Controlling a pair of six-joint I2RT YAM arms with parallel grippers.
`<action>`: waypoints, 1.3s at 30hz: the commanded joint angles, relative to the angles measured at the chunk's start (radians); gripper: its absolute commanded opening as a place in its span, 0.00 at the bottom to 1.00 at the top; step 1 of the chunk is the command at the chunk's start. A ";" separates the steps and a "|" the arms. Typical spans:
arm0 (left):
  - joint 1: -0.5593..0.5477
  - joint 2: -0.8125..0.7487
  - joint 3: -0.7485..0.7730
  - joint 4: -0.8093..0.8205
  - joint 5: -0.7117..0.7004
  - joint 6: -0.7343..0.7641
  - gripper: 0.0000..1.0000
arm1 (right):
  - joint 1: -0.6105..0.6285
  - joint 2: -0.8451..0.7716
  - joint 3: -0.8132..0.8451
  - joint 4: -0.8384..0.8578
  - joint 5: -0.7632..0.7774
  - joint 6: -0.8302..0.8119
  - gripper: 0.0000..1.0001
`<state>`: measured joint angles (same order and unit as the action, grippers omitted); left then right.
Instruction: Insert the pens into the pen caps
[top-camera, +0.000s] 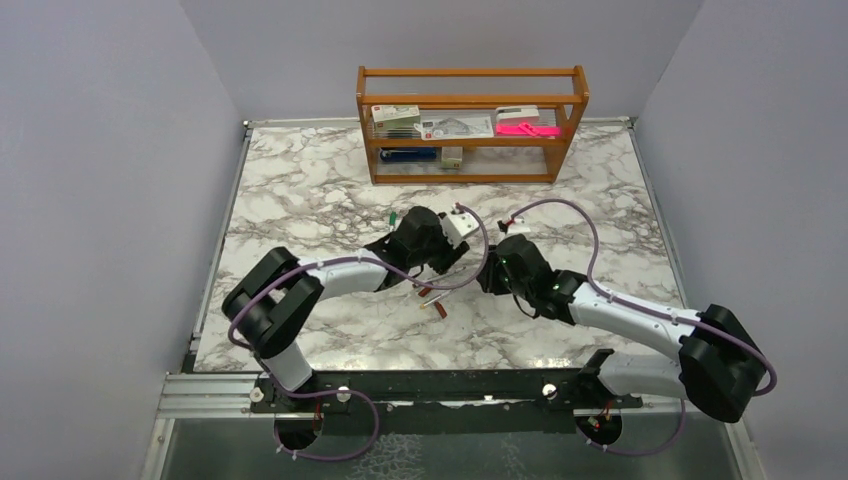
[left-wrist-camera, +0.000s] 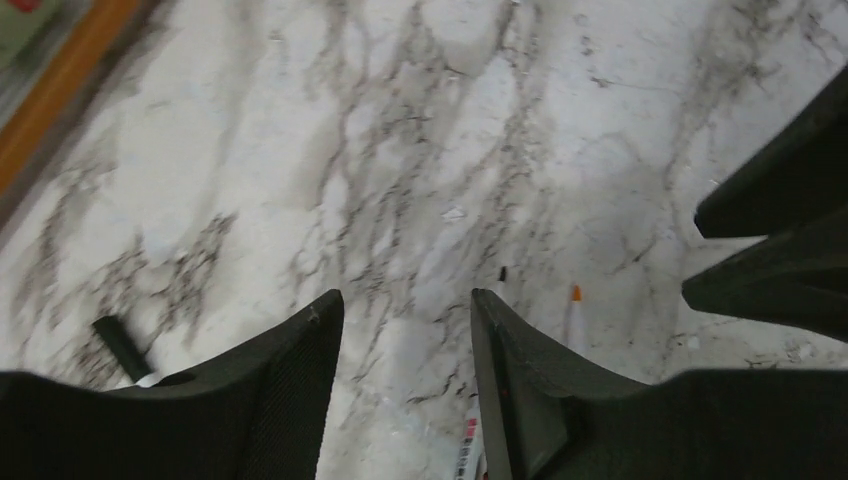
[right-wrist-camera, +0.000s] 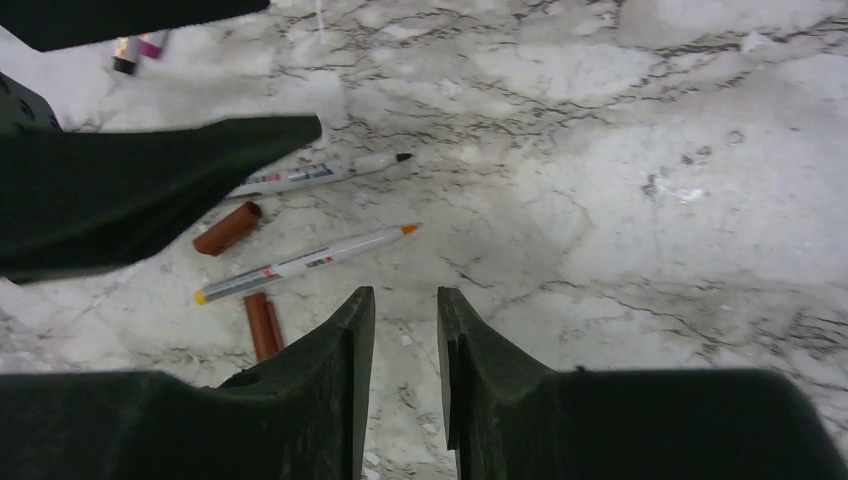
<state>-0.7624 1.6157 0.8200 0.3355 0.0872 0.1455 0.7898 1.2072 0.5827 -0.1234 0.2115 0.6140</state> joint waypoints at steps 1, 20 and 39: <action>-0.011 0.125 0.113 -0.175 0.216 0.101 0.54 | -0.001 -0.050 0.036 -0.148 0.189 -0.027 0.31; -0.011 0.262 0.193 -0.304 0.162 0.136 0.32 | -0.009 -0.193 -0.035 -0.191 0.207 -0.021 0.32; -0.009 0.252 0.226 -0.300 0.212 0.107 0.26 | -0.009 -0.227 -0.071 -0.153 0.177 -0.011 0.32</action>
<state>-0.7723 1.8832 1.0561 0.0792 0.2897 0.2539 0.7837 0.9733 0.5129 -0.3119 0.3916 0.5976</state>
